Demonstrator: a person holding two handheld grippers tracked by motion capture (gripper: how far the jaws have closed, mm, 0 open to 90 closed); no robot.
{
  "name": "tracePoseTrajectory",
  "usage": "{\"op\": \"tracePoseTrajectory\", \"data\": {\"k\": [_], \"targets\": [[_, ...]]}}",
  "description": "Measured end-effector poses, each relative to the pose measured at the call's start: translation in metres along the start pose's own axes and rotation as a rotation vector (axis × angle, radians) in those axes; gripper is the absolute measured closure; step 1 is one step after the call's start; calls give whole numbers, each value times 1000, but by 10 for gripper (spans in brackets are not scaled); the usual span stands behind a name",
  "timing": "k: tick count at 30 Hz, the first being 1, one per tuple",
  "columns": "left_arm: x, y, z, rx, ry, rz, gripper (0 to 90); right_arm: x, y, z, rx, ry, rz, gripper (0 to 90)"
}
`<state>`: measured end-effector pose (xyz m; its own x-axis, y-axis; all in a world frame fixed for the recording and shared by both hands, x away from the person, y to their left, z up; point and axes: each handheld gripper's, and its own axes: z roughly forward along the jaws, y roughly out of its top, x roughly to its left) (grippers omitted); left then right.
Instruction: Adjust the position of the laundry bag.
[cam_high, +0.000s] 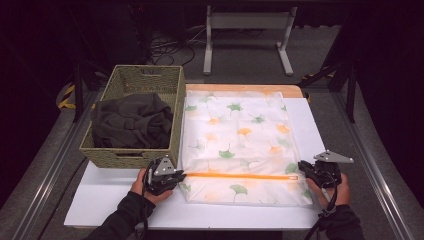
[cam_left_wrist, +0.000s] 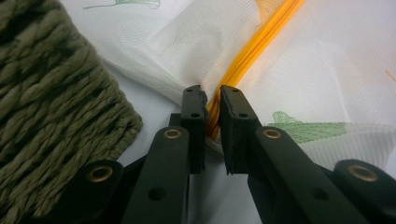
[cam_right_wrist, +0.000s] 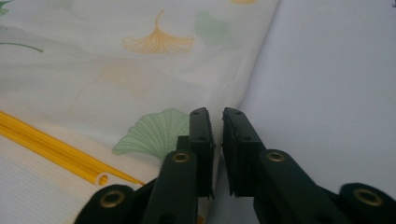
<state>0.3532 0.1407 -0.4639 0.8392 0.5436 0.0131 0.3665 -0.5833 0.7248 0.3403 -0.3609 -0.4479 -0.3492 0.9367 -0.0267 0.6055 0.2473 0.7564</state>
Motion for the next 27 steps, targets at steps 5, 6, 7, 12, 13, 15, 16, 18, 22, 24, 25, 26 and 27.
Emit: {"op": "tracePoseTrajectory", "data": {"k": [5,6,7,12,13,15,16,18,22,24,25,26,27], "targets": [[-2,-7,-15,-34,-16,-8,754,0,-11,-21,-25,33,24,694],[-4,-9,-19,-30,-19,9,754,1,-14,-25,-24,36,20,664],[-6,-11,-22,-26,-18,12,740,3,-17,-30,-16,57,26,627],[-8,-15,-34,-60,-28,15,651,9,-22,-34,-33,73,11,541],[-9,-14,-35,-67,-26,18,613,10,-21,-32,-35,66,2,538],[-11,-13,-35,-69,-29,24,562,10,-22,-26,-8,77,14,531],[-12,-13,-35,-71,-30,36,541,10,-24,-22,6,84,18,519],[-15,-12,-34,-72,-26,47,467,11,-25,-19,11,85,5,514],[-19,-9,-31,-93,-45,41,385,11,-25,-20,15,92,-4,582],[-23,-7,-29,-98,-49,58,353,13,-25,-20,18,112,-11,668],[-24,-6,-28,-100,-52,65,331,14,-25,-20,19,122,-16,700],[-26,-5,-28,-98,-56,70,326,15,-24,-20,22,130,-18,733],[-28,-5,-28,-93,-57,76,326,15,-24,-20,22,142,-18,765]]}}
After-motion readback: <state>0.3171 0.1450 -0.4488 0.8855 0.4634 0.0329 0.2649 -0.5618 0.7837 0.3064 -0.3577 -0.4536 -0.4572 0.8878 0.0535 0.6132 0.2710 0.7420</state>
